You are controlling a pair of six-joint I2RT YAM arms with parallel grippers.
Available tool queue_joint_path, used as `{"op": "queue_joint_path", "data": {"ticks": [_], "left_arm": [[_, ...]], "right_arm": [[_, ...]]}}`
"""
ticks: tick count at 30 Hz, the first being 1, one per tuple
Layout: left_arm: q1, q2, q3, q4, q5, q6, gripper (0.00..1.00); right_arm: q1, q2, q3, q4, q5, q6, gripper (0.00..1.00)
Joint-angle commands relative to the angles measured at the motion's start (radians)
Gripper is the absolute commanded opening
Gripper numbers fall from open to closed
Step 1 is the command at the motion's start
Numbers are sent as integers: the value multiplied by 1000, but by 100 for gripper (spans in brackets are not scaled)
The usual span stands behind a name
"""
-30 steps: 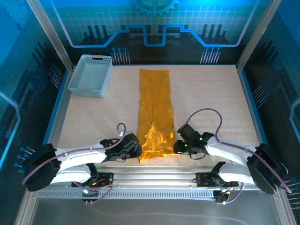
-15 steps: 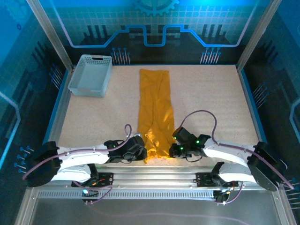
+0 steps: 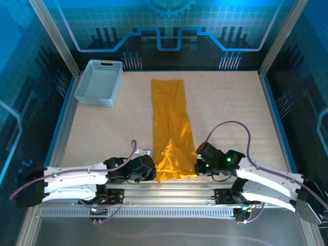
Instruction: Fold the inside-out t-shirt
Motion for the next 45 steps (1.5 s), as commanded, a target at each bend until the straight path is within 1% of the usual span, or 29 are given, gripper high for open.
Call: {"op": "queue_joint_path", "data": {"ticks": [1, 6, 9, 11, 14, 18, 21, 25, 28, 31, 39, 45], "left_arm": [[-18, -69, 1, -72, -9, -65, 0], [-22, -183, 18, -129, -6, -97, 0], [-12, -212, 64, -137, -47, -65, 0], [9, -183, 113, -127, -65, -17, 0], [75, -116, 169, -92, -30, 27, 0], [141, -75, 223, -81, -52, 66, 0], [238, -51, 252, -42, -20, 104, 0], [368, 9, 345, -14, 16, 190, 0], [442, 81, 440, -9, 44, 259, 0], [503, 144, 504, 18, 83, 292, 0], [644, 306, 624, 105, 149, 317, 0], [730, 447, 722, 160, 214, 326, 0]], "right_arm": [[15, -73, -6, -130, -5, 64, 13], [16, -155, 17, -165, -25, 98, 14], [2, -116, 79, -140, -20, 64, 14], [-23, -51, 148, -130, -19, 13, 14], [-73, 35, 254, -112, -30, -60, 14], [-137, 108, 367, -102, -31, -156, 14], [-201, 170, 445, -69, -65, -219, 14], [-278, 266, 558, -44, -91, -292, 14], [-329, 340, 651, -36, -102, -346, 14], [-379, 419, 750, -29, -126, -389, 14], [-447, 638, 1002, -48, -140, -459, 14], [-480, 780, 1163, -74, -112, -494, 13]]}}
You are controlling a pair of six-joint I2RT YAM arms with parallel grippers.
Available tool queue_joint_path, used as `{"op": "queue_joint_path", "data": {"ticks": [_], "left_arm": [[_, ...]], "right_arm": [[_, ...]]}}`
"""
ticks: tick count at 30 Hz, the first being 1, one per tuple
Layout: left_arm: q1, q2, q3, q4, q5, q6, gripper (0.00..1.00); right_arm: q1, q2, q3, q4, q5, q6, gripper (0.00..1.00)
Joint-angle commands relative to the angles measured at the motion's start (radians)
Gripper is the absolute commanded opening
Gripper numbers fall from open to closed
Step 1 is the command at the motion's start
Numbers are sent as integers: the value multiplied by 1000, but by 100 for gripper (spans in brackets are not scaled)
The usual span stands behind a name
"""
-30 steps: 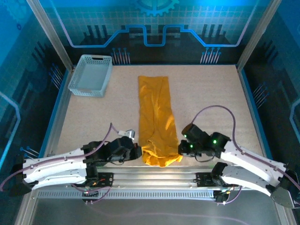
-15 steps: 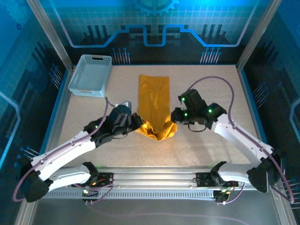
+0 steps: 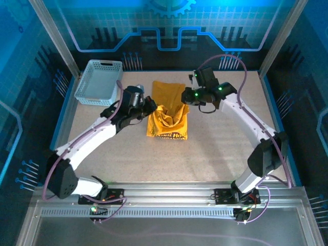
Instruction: Fold the inside-out t-shirt
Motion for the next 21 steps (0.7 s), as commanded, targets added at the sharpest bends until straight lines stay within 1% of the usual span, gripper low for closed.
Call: {"op": "queue_joint_path", "data": {"ticks": [1, 6, 10, 14, 21], "left_arm": [[47, 64, 71, 81, 61, 26, 0], [109, 179, 154, 106, 85, 26, 0], [152, 269, 212, 151, 131, 13, 0], [180, 368, 308, 134, 152, 18, 0], [220, 540, 466, 103, 179, 18, 0]], "right_arm": [[-23, 64, 98, -27, 17, -50, 13], [-46, 161, 225, -45, 40, -74, 12], [-68, 257, 341, -78, 54, -91, 12], [-91, 362, 447, -103, 50, -100, 11], [-109, 555, 703, -182, 57, -141, 11]]}}
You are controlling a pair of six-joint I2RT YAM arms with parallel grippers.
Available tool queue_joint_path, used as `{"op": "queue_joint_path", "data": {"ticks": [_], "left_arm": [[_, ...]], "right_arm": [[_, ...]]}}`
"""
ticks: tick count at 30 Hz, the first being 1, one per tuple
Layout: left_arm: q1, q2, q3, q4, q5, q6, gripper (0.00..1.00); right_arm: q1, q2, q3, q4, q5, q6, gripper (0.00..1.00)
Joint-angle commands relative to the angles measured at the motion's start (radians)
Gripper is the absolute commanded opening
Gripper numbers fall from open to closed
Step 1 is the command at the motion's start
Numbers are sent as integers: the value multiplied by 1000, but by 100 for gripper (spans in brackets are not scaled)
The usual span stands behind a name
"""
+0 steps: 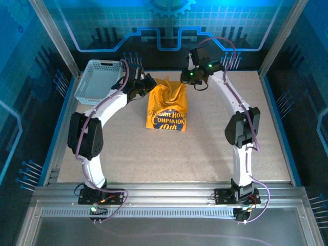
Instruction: Fold the inside-out t-shirt
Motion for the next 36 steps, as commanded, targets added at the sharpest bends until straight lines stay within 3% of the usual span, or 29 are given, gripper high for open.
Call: {"op": "queue_joint_path", "data": {"ticks": [1, 8, 12, 15, 16, 20, 22, 24, 29, 36], "left_arm": [[25, 62, 71, 5, 42, 11, 0], [53, 228, 196, -19, 62, -2, 0], [81, 333, 268, -28, 69, -14, 1], [104, 404, 336, -30, 109, -22, 17], [110, 423, 360, -53, 108, -20, 27], [131, 445, 410, -139, 78, 24, 49], [136, 460, 484, -266, 29, 90, 64], [140, 467, 542, -362, 9, 151, 72], [129, 330, 376, -348, -8, 210, 77], [28, 107, 43, -189, 0, 210, 74]], "right_arm": [[-12, 82, 137, -72, 10, -39, 11], [-33, 357, 498, -213, 16, -42, 14], [-56, 631, 964, -378, 21, -32, 25], [-87, 618, 841, -331, 28, 6, 30], [-92, 644, 877, -339, 27, -1, 35], [-104, 675, 950, -364, 19, -46, 47], [-111, 679, 970, -380, 21, -87, 53], [-121, 677, 972, -398, 8, -123, 55], [-116, 661, 972, -478, -45, -203, 56], [-26, 626, 972, -634, 132, -270, 57]]}}
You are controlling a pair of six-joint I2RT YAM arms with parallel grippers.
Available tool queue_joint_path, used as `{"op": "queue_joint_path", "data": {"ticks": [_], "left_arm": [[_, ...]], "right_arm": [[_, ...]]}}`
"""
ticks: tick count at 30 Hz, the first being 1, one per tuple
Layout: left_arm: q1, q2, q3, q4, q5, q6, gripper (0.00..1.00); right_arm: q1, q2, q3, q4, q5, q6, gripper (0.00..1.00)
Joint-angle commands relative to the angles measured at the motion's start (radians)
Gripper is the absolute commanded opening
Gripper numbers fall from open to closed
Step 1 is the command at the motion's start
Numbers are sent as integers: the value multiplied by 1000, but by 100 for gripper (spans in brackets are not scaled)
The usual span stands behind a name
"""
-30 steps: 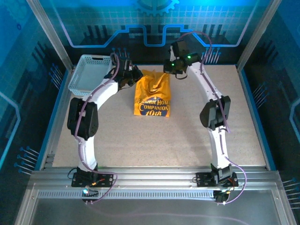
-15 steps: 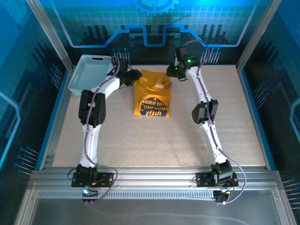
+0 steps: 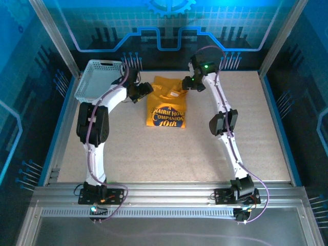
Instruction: Fold the inside-out t-shirt
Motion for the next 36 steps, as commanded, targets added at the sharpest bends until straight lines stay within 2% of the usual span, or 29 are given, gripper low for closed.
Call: {"op": "queue_joint_path", "data": {"ticks": [1, 4, 7, 10, 15, 19, 23, 27, 28, 33, 36], "left_arm": [[-76, -118, -98, 72, 0, 28, 74], [-125, -191, -198, 123, -27, 24, 74], [-164, -227, -272, 178, -17, 19, 74], [-194, -194, -279, 194, 21, 23, 74], [-224, -83, -253, 173, 32, 14, 73], [-252, -91, -310, 143, -7, -3, 73], [-290, -135, -379, 84, -48, 7, 73], [-327, -209, -499, 78, -74, 10, 72], [-342, -238, -538, 93, -80, 10, 73], [-468, -371, -710, 134, -123, -2, 73], [-565, -454, -820, 153, -156, -66, 73]], "right_arm": [[54, -63, 71, -149, 119, -53, 57], [78, -105, 71, -197, 210, -79, 59], [88, -146, 70, -241, 245, -93, 59], [79, -199, 63, -270, 262, -87, 60], [36, -372, -44, -252, 275, -112, 61], [11, -492, -159, -217, 269, -117, 65], [5, -684, -451, -63, 223, -113, 66], [-36, -1016, -1001, 330, 91, -87, 74], [-46, -1069, -1094, 401, 51, -76, 76], [-38, -1193, -1414, 569, -30, -30, 77], [-30, -1246, -1604, 691, -104, 16, 77]]}}
